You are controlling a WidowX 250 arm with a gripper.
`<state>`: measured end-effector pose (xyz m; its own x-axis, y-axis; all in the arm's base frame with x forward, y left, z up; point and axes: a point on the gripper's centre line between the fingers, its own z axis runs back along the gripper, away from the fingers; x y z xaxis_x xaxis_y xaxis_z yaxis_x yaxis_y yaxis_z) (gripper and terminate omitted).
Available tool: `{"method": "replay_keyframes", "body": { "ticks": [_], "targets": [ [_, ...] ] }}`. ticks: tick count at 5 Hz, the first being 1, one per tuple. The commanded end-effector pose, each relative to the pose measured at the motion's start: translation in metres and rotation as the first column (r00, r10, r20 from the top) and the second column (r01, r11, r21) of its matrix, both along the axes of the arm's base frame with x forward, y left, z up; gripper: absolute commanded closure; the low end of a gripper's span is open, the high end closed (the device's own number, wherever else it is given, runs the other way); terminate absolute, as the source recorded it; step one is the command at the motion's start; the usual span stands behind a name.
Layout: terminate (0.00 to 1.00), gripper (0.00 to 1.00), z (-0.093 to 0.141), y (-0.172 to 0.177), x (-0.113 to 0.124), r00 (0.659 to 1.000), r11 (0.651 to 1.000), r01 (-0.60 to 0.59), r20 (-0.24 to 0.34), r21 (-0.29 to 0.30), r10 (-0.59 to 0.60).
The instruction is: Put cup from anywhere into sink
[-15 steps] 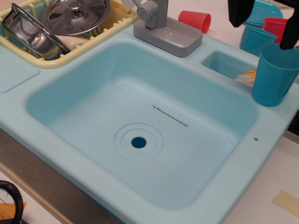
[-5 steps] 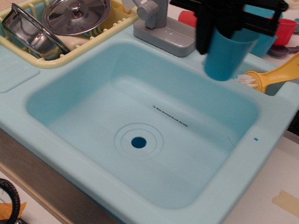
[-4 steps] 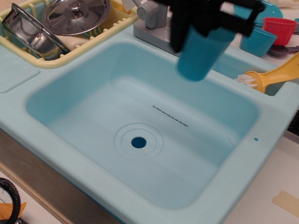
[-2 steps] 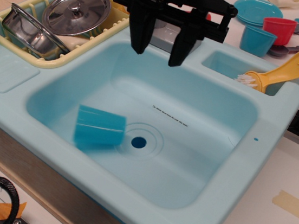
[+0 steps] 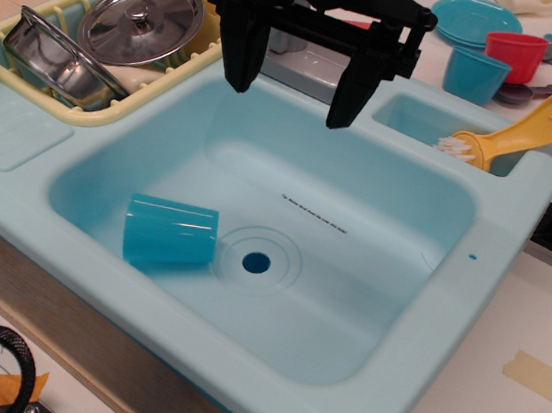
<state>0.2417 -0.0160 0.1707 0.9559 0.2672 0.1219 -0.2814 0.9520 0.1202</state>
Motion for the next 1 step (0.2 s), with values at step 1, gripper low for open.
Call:
{"method": "replay_keyframes", "body": {
  "ticks": [1],
  "targets": [
    [1.00, 0.00, 0.0053, 0.0018, 0.0007, 1.000, 1.000, -0.003, 0.020, 0.000, 0.003]
  ]
}}
